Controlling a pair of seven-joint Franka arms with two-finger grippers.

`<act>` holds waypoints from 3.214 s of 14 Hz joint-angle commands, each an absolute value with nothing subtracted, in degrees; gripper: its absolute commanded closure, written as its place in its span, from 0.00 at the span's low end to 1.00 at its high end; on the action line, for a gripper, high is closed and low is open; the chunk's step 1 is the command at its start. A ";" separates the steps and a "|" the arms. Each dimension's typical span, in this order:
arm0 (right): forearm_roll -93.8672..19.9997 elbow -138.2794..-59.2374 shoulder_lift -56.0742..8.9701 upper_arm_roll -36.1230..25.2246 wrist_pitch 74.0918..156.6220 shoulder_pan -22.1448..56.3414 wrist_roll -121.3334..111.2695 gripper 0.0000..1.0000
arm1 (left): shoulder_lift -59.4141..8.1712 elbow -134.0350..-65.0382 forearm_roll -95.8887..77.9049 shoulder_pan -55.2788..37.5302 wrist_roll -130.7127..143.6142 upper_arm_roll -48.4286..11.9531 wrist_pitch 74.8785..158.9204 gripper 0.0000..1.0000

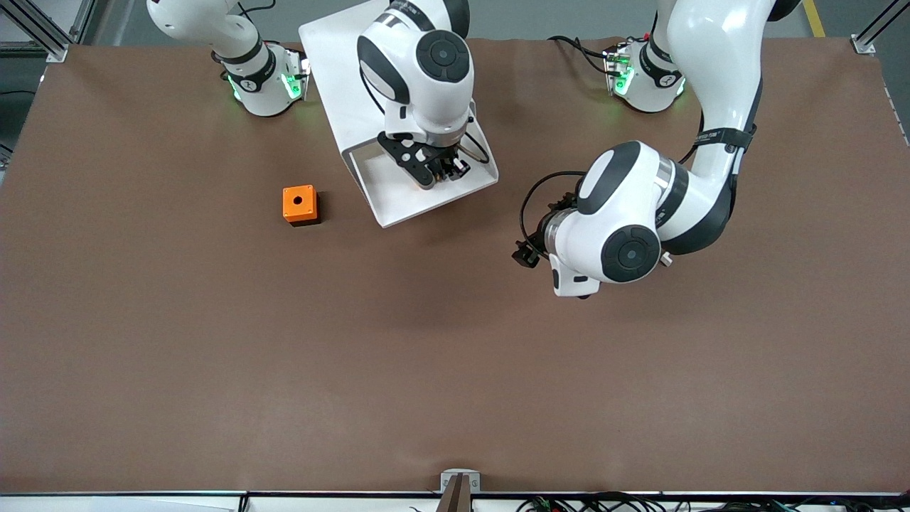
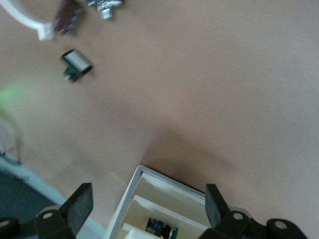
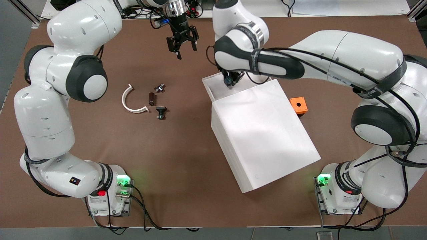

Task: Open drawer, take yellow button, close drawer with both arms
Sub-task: 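Lift the yellow button out of the drawer with the right gripper, then carry the button away with the right gripper while the left gripper closes drawer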

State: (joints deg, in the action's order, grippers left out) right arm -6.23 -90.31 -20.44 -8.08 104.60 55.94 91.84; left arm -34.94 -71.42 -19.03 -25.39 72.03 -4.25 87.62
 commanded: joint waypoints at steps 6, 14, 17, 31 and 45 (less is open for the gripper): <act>-8.17 -84.11 -20.30 -8.00 101.69 36.43 58.69 1.00 | -34.72 -73.99 -16.97 -32.32 62.14 -4.40 103.77 0.01; -4.23 -84.81 -29.69 -8.09 108.09 15.31 21.57 1.00 | -34.45 -77.87 -8.88 -42.00 61.52 -5.27 108.28 0.01; -2.46 -84.81 -34.35 -8.09 112.92 10.39 14.44 0.99 | -34.45 -77.96 -9.05 -44.99 62.84 -5.36 108.19 0.01; -1.41 -86.31 -45.17 -8.00 131.57 -1.05 -6.06 0.98 | -34.54 -81.04 -10.02 -46.58 76.55 -16.26 107.75 0.00; -1.84 -85.69 -33.86 -7.82 114.29 0.00 -5.27 0.00 | -25.85 -80.51 1.84 -25.60 75.24 -11.51 101.96 0.00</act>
